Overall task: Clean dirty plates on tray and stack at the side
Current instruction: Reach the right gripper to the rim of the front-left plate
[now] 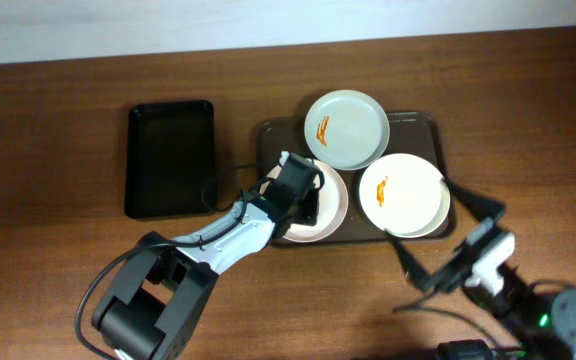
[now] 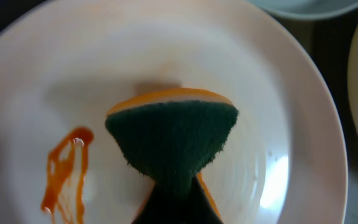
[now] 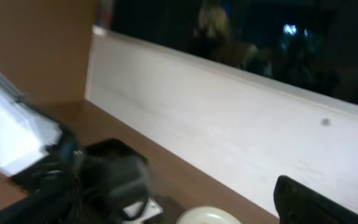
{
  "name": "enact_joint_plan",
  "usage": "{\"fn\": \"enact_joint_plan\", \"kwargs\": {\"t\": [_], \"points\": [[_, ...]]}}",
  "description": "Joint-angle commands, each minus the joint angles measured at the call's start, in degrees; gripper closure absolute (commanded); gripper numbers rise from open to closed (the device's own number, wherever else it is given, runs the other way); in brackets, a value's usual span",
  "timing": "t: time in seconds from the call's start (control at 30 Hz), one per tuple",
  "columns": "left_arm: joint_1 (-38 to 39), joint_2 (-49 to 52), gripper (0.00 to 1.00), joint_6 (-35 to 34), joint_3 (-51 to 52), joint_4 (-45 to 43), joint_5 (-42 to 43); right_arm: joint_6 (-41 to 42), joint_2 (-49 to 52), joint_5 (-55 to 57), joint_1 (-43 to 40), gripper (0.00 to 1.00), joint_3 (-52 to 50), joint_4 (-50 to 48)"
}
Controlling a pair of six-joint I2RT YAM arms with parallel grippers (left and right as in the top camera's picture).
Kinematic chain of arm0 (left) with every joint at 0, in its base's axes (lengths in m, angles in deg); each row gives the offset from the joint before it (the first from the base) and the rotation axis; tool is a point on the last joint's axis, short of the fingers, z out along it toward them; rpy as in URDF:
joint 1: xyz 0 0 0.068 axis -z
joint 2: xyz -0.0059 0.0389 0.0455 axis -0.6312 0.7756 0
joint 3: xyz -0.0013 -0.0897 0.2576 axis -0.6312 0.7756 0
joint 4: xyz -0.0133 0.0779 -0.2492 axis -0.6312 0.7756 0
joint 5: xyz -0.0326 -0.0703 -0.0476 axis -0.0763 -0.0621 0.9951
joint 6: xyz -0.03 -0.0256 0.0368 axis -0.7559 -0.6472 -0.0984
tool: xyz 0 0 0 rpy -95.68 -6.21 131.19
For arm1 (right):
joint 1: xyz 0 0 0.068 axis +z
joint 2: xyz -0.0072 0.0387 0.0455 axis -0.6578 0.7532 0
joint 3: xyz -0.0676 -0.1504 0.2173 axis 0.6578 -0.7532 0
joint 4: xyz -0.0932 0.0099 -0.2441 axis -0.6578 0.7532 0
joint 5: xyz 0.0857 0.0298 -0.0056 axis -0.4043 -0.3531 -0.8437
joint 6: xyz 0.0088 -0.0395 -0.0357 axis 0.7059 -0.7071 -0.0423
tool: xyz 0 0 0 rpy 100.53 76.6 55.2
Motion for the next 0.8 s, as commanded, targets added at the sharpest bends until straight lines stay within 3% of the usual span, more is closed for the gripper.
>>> {"fn": "enact_joint_plan", "kwargs": {"t": [0.0, 0.03, 0.1, 0.2, 0.33, 0.47, 0.57, 0.6, 0.77], "points": [[0.02, 0.0, 1.0, -0.5, 0.28, -0.02, 0.17, -6.64, 22.69, 0.61, -1.18, 0.02, 26.01, 29.75], [0.02, 0.0, 1.0, -0.5, 0.26, 0.0, 0.17, -5.92, 28.89, -1.38, -1.18, 0.02, 32.54, 37.03], [0.02, 0.0, 1.0, -0.5, 0.26, -0.07, 0.17, 3.1, 39.12, -6.78, -1.18, 0.02, 39.17, 46.07], [0.02, 0.0, 1.0, -0.5, 0.28, 0.0, 0.17, 3.54, 50.64, -6.69, -1.18, 0.02, 39.19, 46.8], [0.02, 0.0, 1.0, -0.5, 0.26, 0.15, 0.15, 20.85, 53.7, 19.47, -1.18, 0.02, 39.36, 46.73], [-0.59, 0.0, 1.0, -0.52, 0.26, 0.0, -0.02, 20.85, 55.23, 19.41, -1.11, 0.0, 39.06, 45.57], [-1.33, 0.0, 1.0, -1.25, 0.26, 0.0, 0.0, 20.87, 62.07, 19.39, -1.11, 0.15, 39.06, 45.2], [-1.33, 0.0, 1.0, -1.22, 0.28, 0.0, 0.0, 21.07, 67.28, 18.67, -1.11, 0.34, 39.08, 45.2], [-1.33, 0.0, 1.0, -1.2, 0.28, -0.07, -0.02, 21.05, 74.97, 17.92, 2.12, 0.31, 39.08, 40.81]]}}
